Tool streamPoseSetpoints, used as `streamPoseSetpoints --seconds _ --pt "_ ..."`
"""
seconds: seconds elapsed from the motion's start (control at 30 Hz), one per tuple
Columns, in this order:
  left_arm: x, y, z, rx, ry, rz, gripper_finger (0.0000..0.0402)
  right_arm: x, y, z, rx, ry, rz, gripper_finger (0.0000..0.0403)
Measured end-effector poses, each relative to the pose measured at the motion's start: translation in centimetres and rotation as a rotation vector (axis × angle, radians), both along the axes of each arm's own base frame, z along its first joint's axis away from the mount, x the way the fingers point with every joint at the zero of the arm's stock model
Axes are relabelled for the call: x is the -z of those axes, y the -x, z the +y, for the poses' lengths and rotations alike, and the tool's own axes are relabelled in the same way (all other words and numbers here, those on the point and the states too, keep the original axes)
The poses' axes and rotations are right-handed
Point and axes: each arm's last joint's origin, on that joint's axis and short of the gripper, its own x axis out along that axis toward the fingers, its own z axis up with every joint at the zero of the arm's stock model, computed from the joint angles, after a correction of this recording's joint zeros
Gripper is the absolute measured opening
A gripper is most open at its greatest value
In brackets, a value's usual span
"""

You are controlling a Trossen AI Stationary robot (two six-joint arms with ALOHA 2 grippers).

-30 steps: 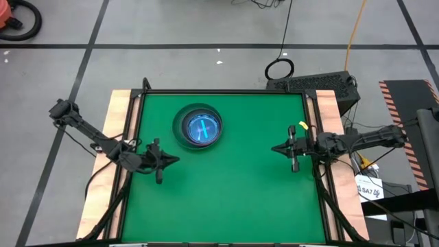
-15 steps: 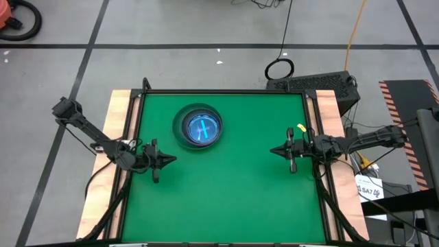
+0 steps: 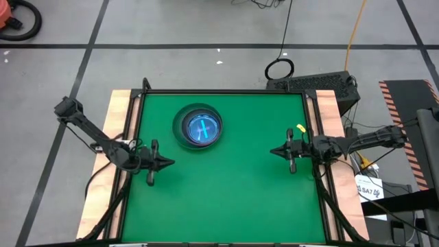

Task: Stack plastic plates
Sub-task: Return to Home Position

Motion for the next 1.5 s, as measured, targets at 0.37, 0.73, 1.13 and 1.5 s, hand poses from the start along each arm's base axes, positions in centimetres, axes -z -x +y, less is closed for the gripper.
streamPoseSetpoints --seconds 0.37,0.73,1.13,1.5 --pt "-1.7 1.1 1.8 0.031 -0.089 -0.128 0.0005 -0.3 0.2 0.0 0.003 -0.02 -0.03 0.0" --pt "-1.7 2.4 3.4 0.081 -0.099 -0.169 0.0005 -0.8 0.7 -0.1 -0.001 -0.005 -0.092 0.0" --pt "-1.0 1.9 4.5 0.03 -0.147 -0.103 0.0005 -0.9 1.5 -0.1 -0.064 -0.013 -0.118 0.0" --pt "-1.0 1.7 5.6 -0.034 -0.164 -0.087 0.0005 -1.2 1.7 -0.6 -0.044 0.05 -0.152 0.0"
